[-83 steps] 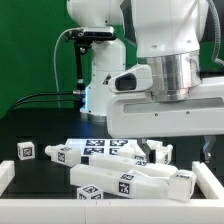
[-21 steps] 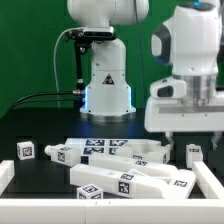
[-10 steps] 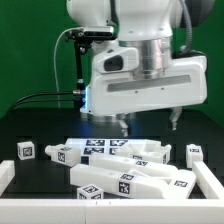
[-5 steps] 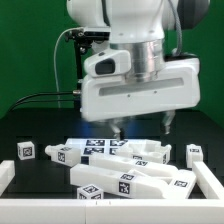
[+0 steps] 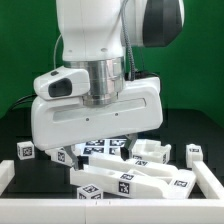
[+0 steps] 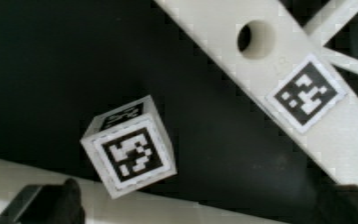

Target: Assemble chair

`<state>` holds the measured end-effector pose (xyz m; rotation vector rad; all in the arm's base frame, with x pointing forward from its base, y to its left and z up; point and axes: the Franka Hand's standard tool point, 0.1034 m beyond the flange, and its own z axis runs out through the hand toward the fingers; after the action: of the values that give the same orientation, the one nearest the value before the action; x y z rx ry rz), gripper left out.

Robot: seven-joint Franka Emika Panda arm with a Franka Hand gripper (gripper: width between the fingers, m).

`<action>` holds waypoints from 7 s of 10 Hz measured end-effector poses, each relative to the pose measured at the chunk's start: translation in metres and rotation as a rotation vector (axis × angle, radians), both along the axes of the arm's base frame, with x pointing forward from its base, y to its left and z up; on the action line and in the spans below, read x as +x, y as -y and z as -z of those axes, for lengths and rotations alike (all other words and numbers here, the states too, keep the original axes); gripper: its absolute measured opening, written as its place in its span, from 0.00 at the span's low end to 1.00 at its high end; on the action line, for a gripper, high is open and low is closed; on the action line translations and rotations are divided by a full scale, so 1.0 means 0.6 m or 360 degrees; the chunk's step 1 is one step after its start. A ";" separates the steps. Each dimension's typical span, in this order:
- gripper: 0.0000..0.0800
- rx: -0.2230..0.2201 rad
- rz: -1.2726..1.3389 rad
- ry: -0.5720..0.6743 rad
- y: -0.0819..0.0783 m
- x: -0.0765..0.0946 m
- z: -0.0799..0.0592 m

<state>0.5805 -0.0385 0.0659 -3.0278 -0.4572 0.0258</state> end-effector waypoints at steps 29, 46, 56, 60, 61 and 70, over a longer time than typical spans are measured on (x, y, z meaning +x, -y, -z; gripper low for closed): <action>0.36 -0.0124 0.0250 0.0044 0.239 -0.244 0.063; 0.81 -0.0138 -0.0004 0.0137 0.101 -0.167 -0.002; 0.81 -0.0178 -0.0406 0.0220 -0.001 -0.124 0.041; 0.81 -0.0184 -0.0521 0.0255 -0.020 -0.083 0.041; 0.81 -0.0182 -0.0513 0.0278 -0.038 -0.080 0.038; 0.81 -0.0159 -0.0513 0.0183 -0.023 -0.066 0.048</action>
Offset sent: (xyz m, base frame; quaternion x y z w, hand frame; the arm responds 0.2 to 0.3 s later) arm 0.0289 -0.0260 -0.0210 -0.0025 0.0123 -0.0324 0.9994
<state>0.5407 -0.0248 0.0374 -3.0257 -0.9771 -0.1094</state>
